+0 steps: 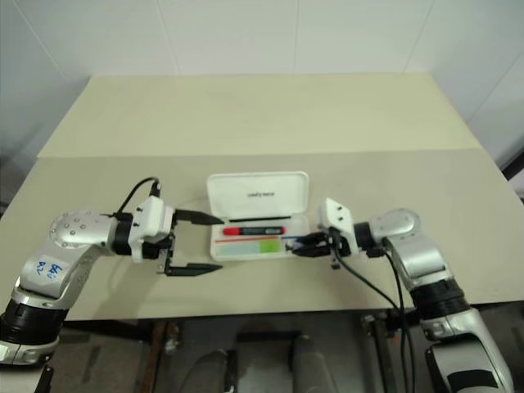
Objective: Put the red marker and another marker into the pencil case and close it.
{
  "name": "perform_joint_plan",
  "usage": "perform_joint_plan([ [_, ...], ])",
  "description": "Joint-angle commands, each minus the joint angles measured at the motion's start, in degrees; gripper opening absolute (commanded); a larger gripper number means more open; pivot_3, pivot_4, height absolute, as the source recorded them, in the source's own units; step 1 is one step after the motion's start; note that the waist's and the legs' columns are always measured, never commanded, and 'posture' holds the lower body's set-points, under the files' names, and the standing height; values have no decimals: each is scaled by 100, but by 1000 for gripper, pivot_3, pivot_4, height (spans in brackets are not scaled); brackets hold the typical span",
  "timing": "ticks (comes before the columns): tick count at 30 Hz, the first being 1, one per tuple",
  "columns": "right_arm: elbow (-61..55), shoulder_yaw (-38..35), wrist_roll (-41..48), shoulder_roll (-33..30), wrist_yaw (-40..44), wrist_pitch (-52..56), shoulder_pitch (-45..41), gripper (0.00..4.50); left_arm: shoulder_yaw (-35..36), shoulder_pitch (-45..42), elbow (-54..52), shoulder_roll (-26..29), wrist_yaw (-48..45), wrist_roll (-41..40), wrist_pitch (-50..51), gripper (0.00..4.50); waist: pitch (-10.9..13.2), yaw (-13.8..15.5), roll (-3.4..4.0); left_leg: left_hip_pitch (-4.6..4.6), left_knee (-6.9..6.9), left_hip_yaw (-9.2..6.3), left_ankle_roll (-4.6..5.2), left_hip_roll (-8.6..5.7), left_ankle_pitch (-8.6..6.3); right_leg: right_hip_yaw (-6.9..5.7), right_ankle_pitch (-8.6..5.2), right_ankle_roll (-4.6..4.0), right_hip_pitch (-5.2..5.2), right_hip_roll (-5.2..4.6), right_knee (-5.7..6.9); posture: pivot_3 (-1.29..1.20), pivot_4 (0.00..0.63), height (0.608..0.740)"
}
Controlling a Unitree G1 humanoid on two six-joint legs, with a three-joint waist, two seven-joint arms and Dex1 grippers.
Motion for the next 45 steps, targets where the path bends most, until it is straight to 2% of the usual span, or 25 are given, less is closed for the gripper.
perform_joint_plan([
  [1, 241, 50, -134, 93, -29, -268, -272, 353, 75, -47, -193, 43, 14, -27, 0, 4500, 0, -2, 0, 2, -1, 0, 0, 0, 0, -1, 0, 1, 1, 1, 1, 0, 150, 740],
  [13, 523, 203, -263, 121, 273, -373, -459, 353, 117, -7, -234, 43, 73, -35, 27, 4500, 0, 4, 0, 1, -7, -3, 0, 0, 0, -4, 15, 27, -1, 0, 3, 0, 150, 740],
  [14, 507, 203, -267, 126, 266, -383, -452, 1088, 117, -6, -232, 43, 74, -36, 25, 4500, 0, 1, 0, 1, -7, -3, 0, 0, 0, -4, 15, 27, -1, 0, 4, 0, 150, 740],
  [15, 499, 197, -270, 131, 253, -416, -448, 1295, 115, -6, -230, 44, 71, -34, 21, 4500, 0, 0, 0, 1, -6, -3, 0, 0, 0, -4, 15, 27, -1, 0, 4, 0, 150, 740],
  [18, 479, 149, -255, 136, 226, -534, -459, 2318, 110, -16, -224, 41, 68, -33, 18, 4500, -1, 0, -2, 4, -6, -3, 0, 1, 0, -4, 15, 26, 1, 1, 6, 0, 150, 740],
  [19, 454, 124, -224, 132, 235, -528, -467, 2816, 108, -22, -220, 38, 67, -34, 18, 4500, -1, 1, -2, 4, -6, -3, 0, 1, 0, -4, 14, 26, 1, 1, 6, 0, 150, 740],
  [24, 247, -15, -110, 118, 185, -547, -502, 4486, 86, -35, -211, 27, 57, -23, 0, 4500, -1, 2, -2, 2, -5, -3, 0, 1, 0, -3, 14, 25, -1, 0, 6, 0, 150, 740],
  [31, -994, -568, 569, -106, 46, 28, -220, 4486, 183, 8, -198, 59, 76, -53, 3, 4500, -1, 14, -2, 1, -9, -6, 0, 1, 0, -6, 16, 29, -4, 0, 9, 0, 150, 740],
  [37, -2297, -1528, 1384, -515, -449, 810, 741, 4486, 556, 246, -217, 102, 200, -225, 93, 4500, -1, 130, -3, -2, -12, -9, -6, 1, -5, -10, 14, 25, -4, -1, 0, 0, 150, 740],
  [38, -2482, -1680, 1519, -581, -528, 930, 907, 4500, 620, 284, -214, 103, 217, -242, 88, 4064, -1, 139, -3, -3, -12, -8, -6, 1, -6, -9, 11, 20, -4, -2, -2, 0, 150, 740],
  [39, -2675, -1864, 1604, -648, -557, 891, 1127, 4500, 693, 329, -187, 110, 218, -251, 68, 3910, -1, 142, -3, -3, -12, -8, -7, 1, -6, -10, 8, 15, -3, -2, -4, 0, 150, 740],
  [41, -2973, -2151, 1798, -806, -622, 1000, 1472, 4500, 798, 390, -106, 126, 196, -242, -10, 3211, -1, 148, -4, -3, -11, -7, -7, 1, -6, -9, 0, 0, -2, -2, -7, 0, 150, 740],
  [45, -3140, -2288, 1933, -1023, -727, 1123, 1680, 4500, 872, 407, 21, 117, 130, -225, -95, 1795, -1, 120, -6, 0, -6, 2, -4, 2, -5, -4, -14, -26, 2, -1, -20, 0, 150, 740],
])
